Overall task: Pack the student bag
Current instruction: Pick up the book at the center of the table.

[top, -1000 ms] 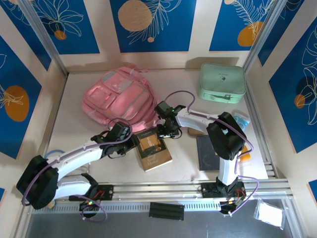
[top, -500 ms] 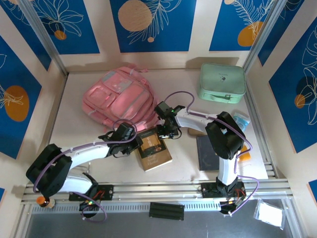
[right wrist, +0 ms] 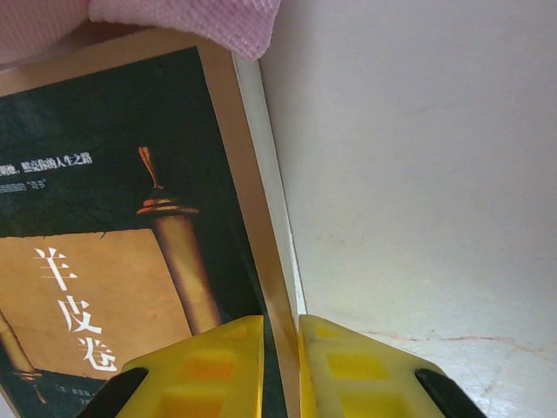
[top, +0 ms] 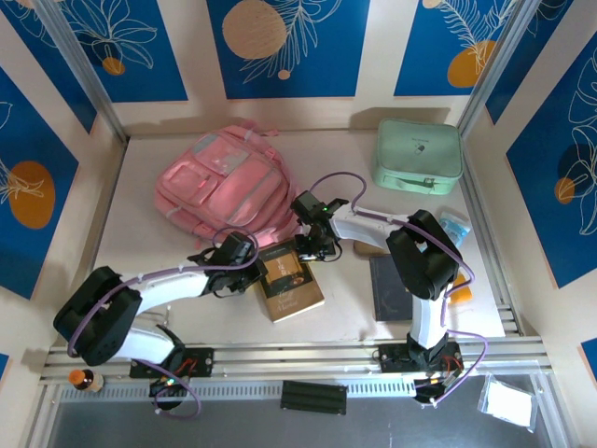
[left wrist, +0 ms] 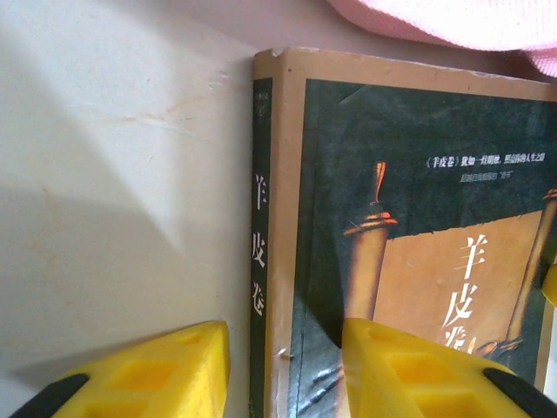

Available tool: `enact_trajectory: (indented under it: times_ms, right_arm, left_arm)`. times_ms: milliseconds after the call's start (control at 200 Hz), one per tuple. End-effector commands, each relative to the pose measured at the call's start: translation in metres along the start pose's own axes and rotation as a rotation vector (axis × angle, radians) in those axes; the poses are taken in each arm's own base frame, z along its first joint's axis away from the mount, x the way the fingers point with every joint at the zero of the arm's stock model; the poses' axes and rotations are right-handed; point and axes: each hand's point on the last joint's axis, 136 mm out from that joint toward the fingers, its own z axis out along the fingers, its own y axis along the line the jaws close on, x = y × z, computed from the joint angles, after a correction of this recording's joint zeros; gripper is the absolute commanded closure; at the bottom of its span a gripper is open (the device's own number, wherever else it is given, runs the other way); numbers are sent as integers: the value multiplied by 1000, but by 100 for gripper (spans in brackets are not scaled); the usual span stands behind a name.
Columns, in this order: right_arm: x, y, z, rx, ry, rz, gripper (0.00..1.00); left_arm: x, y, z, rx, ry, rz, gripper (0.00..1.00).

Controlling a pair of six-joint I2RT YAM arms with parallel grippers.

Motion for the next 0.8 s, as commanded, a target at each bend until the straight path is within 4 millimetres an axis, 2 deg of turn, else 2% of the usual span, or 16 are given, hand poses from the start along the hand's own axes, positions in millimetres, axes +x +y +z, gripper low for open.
enact_trajectory:
  times_ms: [0, 275, 455, 605, 795]
  right_arm:
    - [13, -7, 14, 6, 51, 28, 84]
    - [17, -9, 19, -18, 69, 59, 84]
    - [19, -15, 17, -8, 64, 82, 85]
    - [22, -21, 11, 10, 42, 73, 85]
    - [26, -23, 11, -1, 39, 109, 87]
  left_arm:
    - [11, -18, 7, 78, 52, 34, 63]
    - [9, -56, -10, 264, 38, 124, 64]
    - [11, -86, -38, 442, 17, 227, 66]
    - [24, -87, -51, 500, 40, 276, 70]
    - [24, -101, -59, 575, 20, 304, 71]
